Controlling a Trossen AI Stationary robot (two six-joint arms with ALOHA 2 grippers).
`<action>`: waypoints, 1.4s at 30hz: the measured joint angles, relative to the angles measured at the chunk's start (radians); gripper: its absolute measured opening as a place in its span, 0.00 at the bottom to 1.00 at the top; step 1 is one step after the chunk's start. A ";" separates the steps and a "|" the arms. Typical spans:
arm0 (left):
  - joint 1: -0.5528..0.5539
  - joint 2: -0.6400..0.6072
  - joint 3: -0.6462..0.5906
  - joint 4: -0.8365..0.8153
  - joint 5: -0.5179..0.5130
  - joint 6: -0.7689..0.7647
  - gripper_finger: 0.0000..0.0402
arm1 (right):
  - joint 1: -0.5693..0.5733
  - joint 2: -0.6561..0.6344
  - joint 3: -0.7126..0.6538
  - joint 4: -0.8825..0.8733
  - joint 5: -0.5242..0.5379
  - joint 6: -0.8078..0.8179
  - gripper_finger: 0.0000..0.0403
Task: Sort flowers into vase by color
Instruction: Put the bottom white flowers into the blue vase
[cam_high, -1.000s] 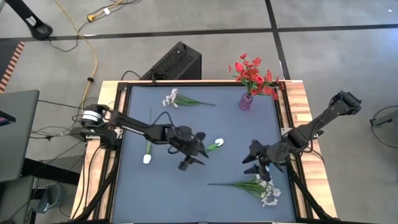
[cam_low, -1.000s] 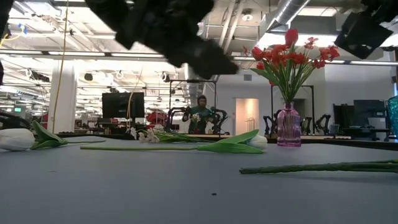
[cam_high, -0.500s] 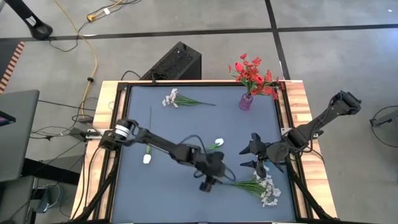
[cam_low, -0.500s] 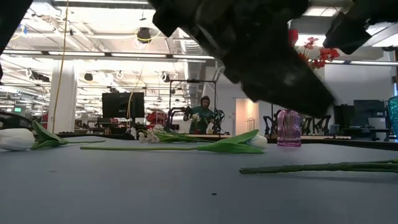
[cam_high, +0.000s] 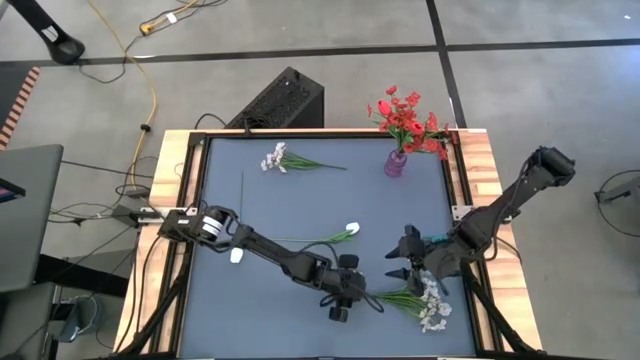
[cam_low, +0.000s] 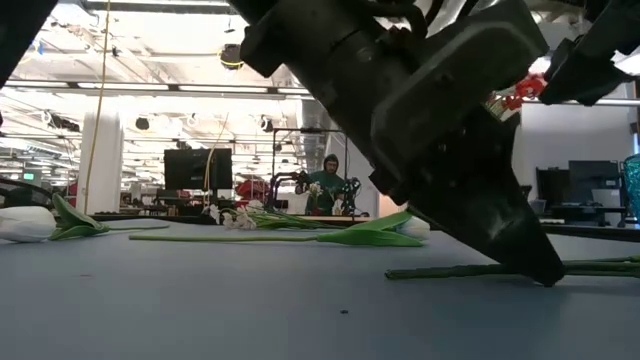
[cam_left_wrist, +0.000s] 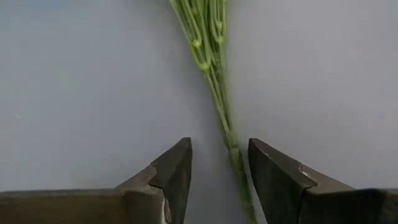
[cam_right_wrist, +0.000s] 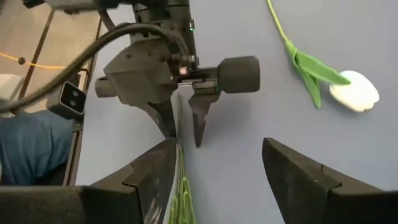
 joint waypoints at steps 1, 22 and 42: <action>0.000 0.000 0.001 -0.005 0.008 -0.009 0.37 | 0.000 0.004 0.000 -0.001 0.000 0.015 0.66; -0.049 -0.153 -0.003 -0.295 -0.166 0.275 0.00 | 0.109 -0.063 0.086 -0.014 0.065 -0.065 0.66; -0.022 -0.783 -0.490 0.044 -0.053 0.320 0.00 | 0.235 -0.110 0.124 -0.040 0.334 -0.221 0.66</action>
